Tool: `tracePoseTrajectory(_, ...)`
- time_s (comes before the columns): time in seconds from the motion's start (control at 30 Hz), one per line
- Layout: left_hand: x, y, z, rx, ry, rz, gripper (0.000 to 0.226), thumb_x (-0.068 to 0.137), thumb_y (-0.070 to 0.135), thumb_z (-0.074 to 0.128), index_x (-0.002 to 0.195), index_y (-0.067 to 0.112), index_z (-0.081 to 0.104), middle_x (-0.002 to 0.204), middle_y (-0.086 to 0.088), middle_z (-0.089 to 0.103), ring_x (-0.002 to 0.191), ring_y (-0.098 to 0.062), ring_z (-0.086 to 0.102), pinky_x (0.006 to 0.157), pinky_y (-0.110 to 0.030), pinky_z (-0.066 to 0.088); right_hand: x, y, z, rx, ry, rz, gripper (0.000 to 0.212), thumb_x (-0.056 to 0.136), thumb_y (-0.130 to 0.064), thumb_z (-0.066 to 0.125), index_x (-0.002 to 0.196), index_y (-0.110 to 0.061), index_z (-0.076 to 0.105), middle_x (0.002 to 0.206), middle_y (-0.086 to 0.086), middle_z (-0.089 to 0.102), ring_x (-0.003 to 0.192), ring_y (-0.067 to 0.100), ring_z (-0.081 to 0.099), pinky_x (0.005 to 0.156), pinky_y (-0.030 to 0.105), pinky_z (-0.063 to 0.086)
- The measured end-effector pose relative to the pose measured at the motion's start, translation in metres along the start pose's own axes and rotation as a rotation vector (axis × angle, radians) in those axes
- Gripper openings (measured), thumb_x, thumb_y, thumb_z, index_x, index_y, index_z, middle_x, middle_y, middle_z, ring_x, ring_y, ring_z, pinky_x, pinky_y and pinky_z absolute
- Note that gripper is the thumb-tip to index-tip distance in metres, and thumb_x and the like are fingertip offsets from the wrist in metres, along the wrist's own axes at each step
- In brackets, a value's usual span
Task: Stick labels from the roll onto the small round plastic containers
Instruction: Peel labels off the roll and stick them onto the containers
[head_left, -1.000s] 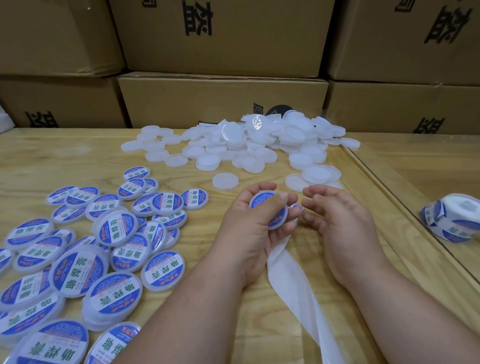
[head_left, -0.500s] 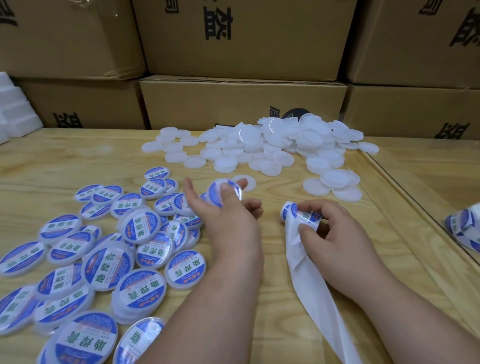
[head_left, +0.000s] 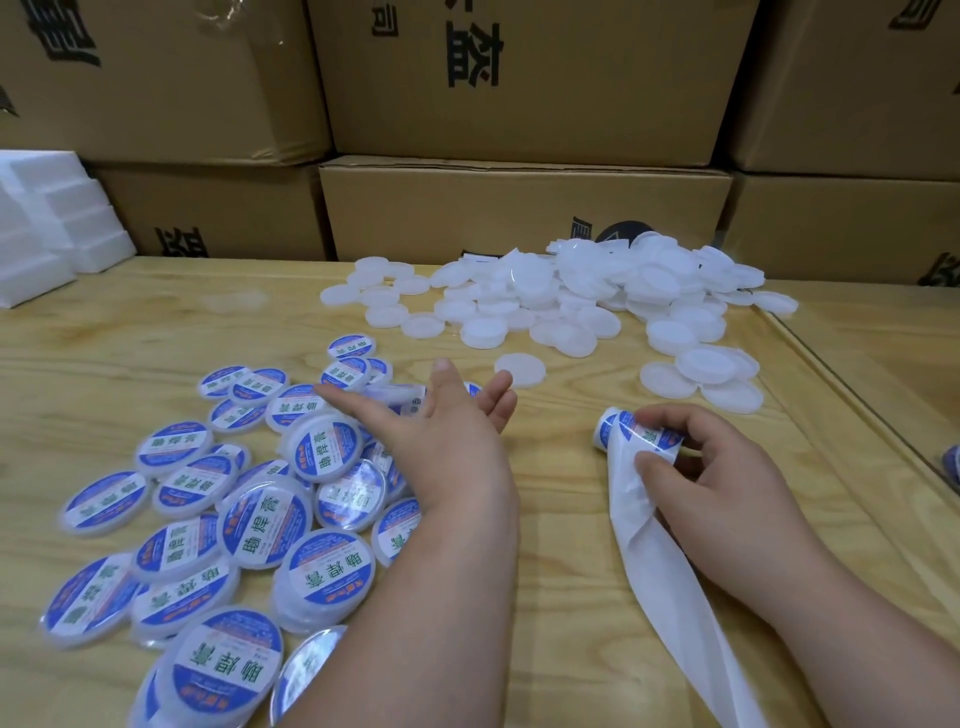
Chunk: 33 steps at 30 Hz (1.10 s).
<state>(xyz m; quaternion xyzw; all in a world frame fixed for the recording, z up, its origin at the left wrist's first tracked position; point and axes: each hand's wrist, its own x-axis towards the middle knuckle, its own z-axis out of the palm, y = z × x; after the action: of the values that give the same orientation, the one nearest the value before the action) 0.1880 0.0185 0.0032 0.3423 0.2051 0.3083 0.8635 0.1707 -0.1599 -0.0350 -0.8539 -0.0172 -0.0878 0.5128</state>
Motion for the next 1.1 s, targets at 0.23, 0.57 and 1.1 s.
tracePoseTrajectory(0.23, -0.026, -0.029, 0.0, 0.688, -0.667, 0.119, 0.053, 0.096, 0.027, 0.056, 0.131, 0.066, 0.046, 0.12, 0.022, 0.068, 0.113, -0.002, 0.065, 0.1, -0.035, 0.053, -0.001, -0.003, -0.001, 0.039, 0.016, -0.033, 0.033, 0.089, -0.018, 0.068, 0.108, -0.044, 0.064, 0.1, -0.03, 0.068, 0.079, 0.002, 0.068, 0.067, 0.024, 0.052)
tracePoseTrajectory(0.57, -0.031, -0.046, -0.005, 1.276, -1.058, 0.443, 0.042, 0.091, 0.027, 0.055, 0.13, 0.041, 0.062, 0.139, 0.021, 0.056, 0.131, 0.0, 0.045, 0.114, -0.028, 0.032, 0.018, -0.015, -0.018, 0.389, 0.347, 0.045, 0.018, 0.08, -0.026, 0.064, 0.095, -0.033, 0.072, 0.093, -0.017, 0.07, 0.077, -0.006, 0.062, 0.066, 0.011, 0.047)
tracePoseTrajectory(1.1, -0.015, -0.053, 0.009, 1.404, -1.069, 0.426, 0.039, 0.061, 0.059, 0.039, 0.091, 0.069, 0.063, 0.094, 0.042, 0.061, 0.09, 0.022, 0.057, 0.083, -0.004, 0.038, 0.357, -0.013, -0.049, -0.421, 0.01, 0.171, 0.083, 0.085, -0.08, 0.044, 0.149, -0.029, 0.044, 0.152, 0.007, 0.046, 0.136, 0.033, 0.046, 0.106, 0.049, 0.038)
